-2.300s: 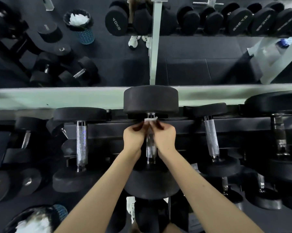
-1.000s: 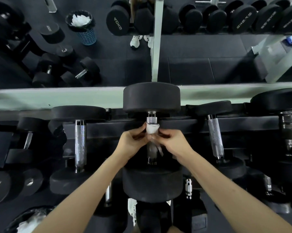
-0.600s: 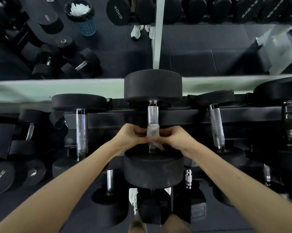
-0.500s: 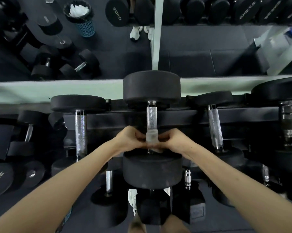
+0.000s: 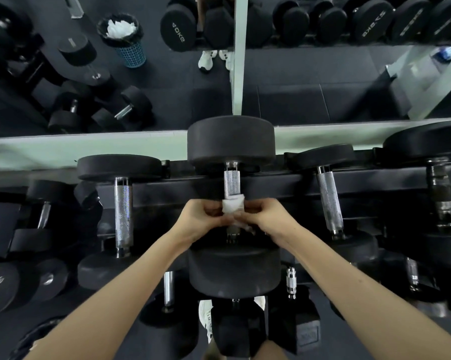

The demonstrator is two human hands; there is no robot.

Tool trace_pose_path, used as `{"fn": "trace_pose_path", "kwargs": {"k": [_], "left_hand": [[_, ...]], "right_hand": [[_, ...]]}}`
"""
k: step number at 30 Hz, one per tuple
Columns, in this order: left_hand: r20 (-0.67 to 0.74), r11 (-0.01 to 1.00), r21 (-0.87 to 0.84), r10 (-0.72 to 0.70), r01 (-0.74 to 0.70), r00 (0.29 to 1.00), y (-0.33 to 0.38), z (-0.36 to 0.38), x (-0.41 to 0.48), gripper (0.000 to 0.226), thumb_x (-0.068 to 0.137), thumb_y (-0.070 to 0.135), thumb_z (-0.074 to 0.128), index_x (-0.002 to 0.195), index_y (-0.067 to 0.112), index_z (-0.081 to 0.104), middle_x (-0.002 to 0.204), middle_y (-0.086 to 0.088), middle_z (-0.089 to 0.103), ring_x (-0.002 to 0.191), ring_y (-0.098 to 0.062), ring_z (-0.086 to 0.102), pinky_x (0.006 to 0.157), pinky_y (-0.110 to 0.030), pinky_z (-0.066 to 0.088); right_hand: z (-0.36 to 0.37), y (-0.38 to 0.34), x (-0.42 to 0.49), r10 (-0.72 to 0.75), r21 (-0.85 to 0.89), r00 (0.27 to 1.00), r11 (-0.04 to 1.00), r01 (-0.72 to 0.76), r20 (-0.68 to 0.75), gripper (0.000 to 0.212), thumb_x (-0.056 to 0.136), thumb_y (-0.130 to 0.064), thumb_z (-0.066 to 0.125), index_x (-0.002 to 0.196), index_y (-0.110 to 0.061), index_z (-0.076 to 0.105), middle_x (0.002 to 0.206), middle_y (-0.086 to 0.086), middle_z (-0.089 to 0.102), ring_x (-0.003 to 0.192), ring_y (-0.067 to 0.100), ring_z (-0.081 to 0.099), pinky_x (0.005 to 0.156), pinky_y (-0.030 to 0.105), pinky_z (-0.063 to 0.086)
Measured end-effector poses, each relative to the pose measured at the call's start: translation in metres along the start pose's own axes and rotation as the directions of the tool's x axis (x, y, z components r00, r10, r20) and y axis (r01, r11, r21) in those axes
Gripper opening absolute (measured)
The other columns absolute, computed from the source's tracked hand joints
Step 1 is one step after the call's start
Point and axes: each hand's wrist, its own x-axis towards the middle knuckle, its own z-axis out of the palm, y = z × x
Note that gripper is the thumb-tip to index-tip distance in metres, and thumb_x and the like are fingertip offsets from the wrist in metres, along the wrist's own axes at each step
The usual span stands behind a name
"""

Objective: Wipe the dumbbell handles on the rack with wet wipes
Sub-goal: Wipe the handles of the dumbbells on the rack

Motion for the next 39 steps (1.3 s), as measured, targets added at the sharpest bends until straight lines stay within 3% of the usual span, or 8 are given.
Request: {"fn": "trace_pose_path", "kwargs": {"k": [5, 14, 19, 24, 30, 34, 36, 39], "left_hand": [[-0.131, 0.995, -0.075, 0.052, -0.063, 0.99, 0.006, 0.005, -0.001, 0.012, 0.077, 0.01, 0.074, 0.082, 0.021, 0.072, 0.073, 0.011, 0.073, 0.074, -0.001, 0.065, 0.07, -0.016, 0.052], [-0.391, 0.85, -0.527, -0.241, -0.002, 0.888, 0.035, 0.025, 0.023, 0.007, 0.083, 0.016, 0.069, 0.083, 0.013, 0.063, 0.064, 0.006, 0.065, 0.05, -0.005, 0.057, 0.054, -0.018, 0.047], [-0.534, 0.909, -0.415, -0.227, -0.019, 0.815, 0.03, 0.021, 0.031, 0.025, 0.073, 0.022, 0.08, 0.075, 0.017, 0.055, 0.076, 0.003, 0.062, 0.072, -0.013, 0.059, 0.069, -0.02, 0.05], [-0.605, 0.995, -0.09, -0.021, -0.042, 0.796, 0.023, 0.016, 0.025, 0.022, 0.074, 0.021, 0.078, 0.07, 0.028, 0.058, 0.076, 0.011, 0.064, 0.075, -0.009, 0.061, 0.08, -0.028, 0.05], [-0.539, 0.986, -0.085, 0.076, -0.144, 0.839, 0.029, 0.018, 0.025, 0.013, 0.083, 0.011, 0.069, 0.081, 0.023, 0.067, 0.081, 0.006, 0.068, 0.077, -0.002, 0.063, 0.08, -0.021, 0.049], [-0.497, 0.956, -0.28, -0.064, -0.09, 0.865, 0.035, 0.02, 0.024, 0.004, 0.084, 0.022, 0.069, 0.081, 0.02, 0.067, 0.08, 0.009, 0.068, 0.075, 0.001, 0.063, 0.073, -0.01, 0.05], [-0.455, 0.901, -0.434, -0.191, -0.029, 0.87, 0.04, 0.021, 0.027, 0.007, 0.082, 0.02, 0.072, 0.079, 0.019, 0.066, 0.079, 0.007, 0.068, 0.073, -0.002, 0.064, 0.071, -0.011, 0.052], [-0.391, 0.826, -0.562, -0.309, 0.041, 0.867, 0.044, 0.022, 0.033, 0.008, 0.078, 0.018, 0.075, 0.078, 0.015, 0.068, 0.088, -0.005, 0.07, 0.085, -0.018, 0.068, 0.085, -0.029, 0.054]], "right_hand": [[0.013, -0.003, 0.006, -0.021, 0.109, 0.988, 0.993, 0.038, -0.151, 0.018, 0.083, -0.01, 0.07, 0.087, 0.008, 0.069, 0.068, 0.017, 0.064, 0.058, 0.022, 0.056, 0.051, 0.023, 0.042], [0.028, -0.032, 0.034, 0.035, 0.329, 0.943, 0.941, 0.08, -0.33, 0.007, 0.079, -0.005, 0.073, 0.085, -0.004, 0.07, 0.087, 0.017, 0.071, 0.08, 0.029, 0.069, 0.075, 0.041, 0.056], [0.024, -0.032, 0.036, 0.085, 0.374, 0.921, 0.925, 0.069, -0.379, 0.037, 0.068, -0.009, 0.082, 0.098, 0.003, 0.065, 0.098, 0.018, 0.071, 0.087, 0.03, 0.069, 0.079, 0.041, 0.056], [0.029, -0.035, 0.026, -0.065, -0.074, 0.798, 0.997, 0.025, -0.6, 0.042, 0.062, -0.04, 0.082, 0.091, -0.02, 0.058, 0.094, -0.001, 0.069, 0.091, 0.02, 0.065, 0.08, 0.034, 0.052], [0.036, -0.04, 0.002, -0.443, -0.66, 0.693, 0.748, -0.064, -0.569, 0.024, 0.09, -0.038, 0.057, 0.107, -0.027, 0.068, 0.106, 0.0, 0.07, 0.102, 0.024, 0.062, 0.105, 0.036, 0.035], [0.037, -0.036, 0.015, -0.164, -0.163, 0.781, 0.983, 0.081, -0.603, 0.018, 0.088, -0.032, 0.064, 0.098, -0.021, 0.073, 0.095, 0.003, 0.073, 0.094, 0.023, 0.067, 0.083, 0.029, 0.049], [0.038, -0.04, 0.022, 0.084, 0.293, 0.853, 0.953, 0.083, -0.516, 0.012, 0.085, -0.027, 0.069, 0.082, -0.016, 0.07, 0.083, 0.004, 0.073, 0.084, 0.022, 0.069, 0.08, 0.033, 0.055], [0.036, -0.039, 0.032, 0.178, 0.412, 0.892, 0.911, 0.01, -0.415, 0.016, 0.083, -0.023, 0.071, 0.087, -0.008, 0.07, 0.085, 0.008, 0.072, 0.083, 0.024, 0.07, 0.078, 0.033, 0.055]]}}
